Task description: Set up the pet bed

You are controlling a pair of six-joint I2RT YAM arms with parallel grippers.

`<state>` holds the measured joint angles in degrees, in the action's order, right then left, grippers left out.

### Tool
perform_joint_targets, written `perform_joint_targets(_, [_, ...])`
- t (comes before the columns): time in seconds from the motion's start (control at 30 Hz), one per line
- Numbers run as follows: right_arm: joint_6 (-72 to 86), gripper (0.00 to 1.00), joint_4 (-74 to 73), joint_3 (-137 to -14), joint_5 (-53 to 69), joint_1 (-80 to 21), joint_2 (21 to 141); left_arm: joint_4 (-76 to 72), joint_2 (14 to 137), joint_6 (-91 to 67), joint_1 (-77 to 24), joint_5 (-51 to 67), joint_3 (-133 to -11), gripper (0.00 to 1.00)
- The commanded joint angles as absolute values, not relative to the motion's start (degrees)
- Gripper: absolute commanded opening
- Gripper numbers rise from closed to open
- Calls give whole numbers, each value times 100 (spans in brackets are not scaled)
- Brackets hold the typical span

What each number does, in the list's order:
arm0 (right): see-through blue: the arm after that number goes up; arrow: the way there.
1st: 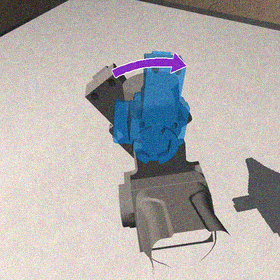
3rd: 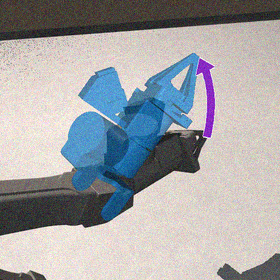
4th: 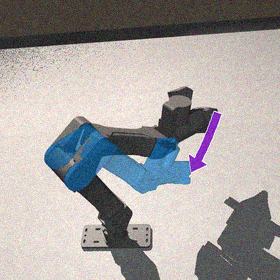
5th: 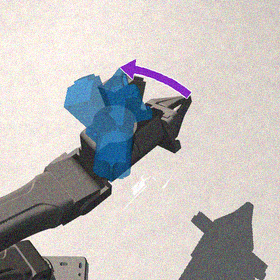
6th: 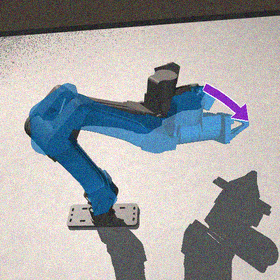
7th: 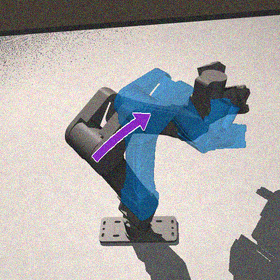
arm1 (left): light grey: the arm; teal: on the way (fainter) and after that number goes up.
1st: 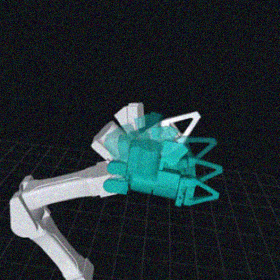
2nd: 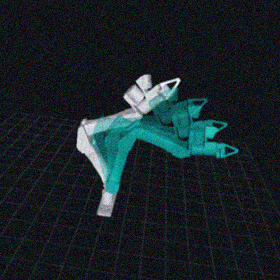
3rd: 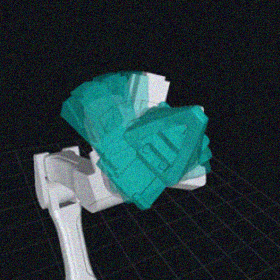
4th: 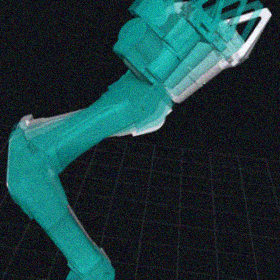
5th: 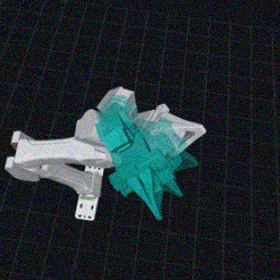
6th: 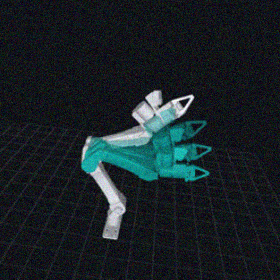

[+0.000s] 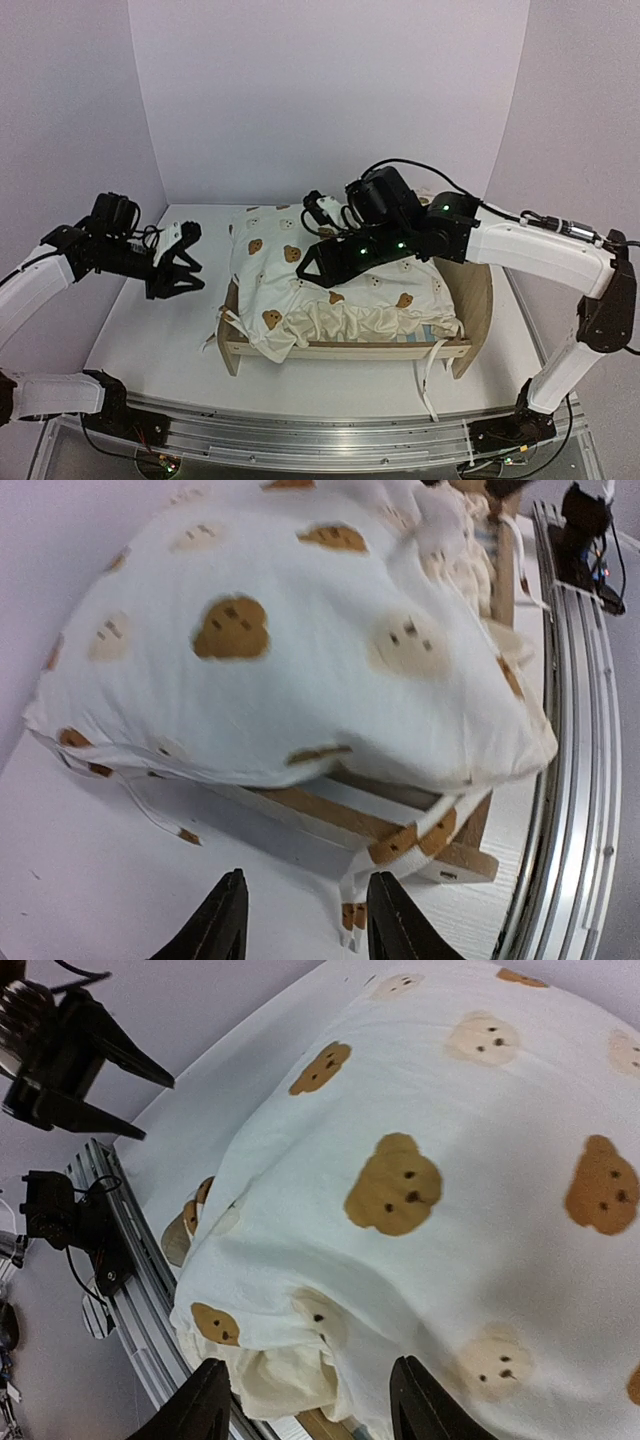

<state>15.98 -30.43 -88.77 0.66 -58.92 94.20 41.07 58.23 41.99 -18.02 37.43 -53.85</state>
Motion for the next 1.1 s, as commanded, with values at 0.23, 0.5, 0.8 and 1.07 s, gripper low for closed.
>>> perform_joint_targets(0.23, [1622, 54, -2058, -8478, 337, -6103, 9831, 3314, 6249, 5638, -1776, 3970, -4010, 37])
perform_joint_targets(0.5, [1648, 55, -1861, -8212, 35, -6100, 9717, 2683, 6536, 5431, -1824, 4176, -3881, 27])
perform_joint_targets(0.8, [1485, 57, -1864, -8210, 0, -6102, 9755, 2866, 6446, 5237, -2228, 4238, -3777, 20])
perform_joint_targets(1.07, [1353, 58, -1868, -8200, -186, -6107, 9770, 2804, 6392, 4950, -2302, 4123, -3833, 9])
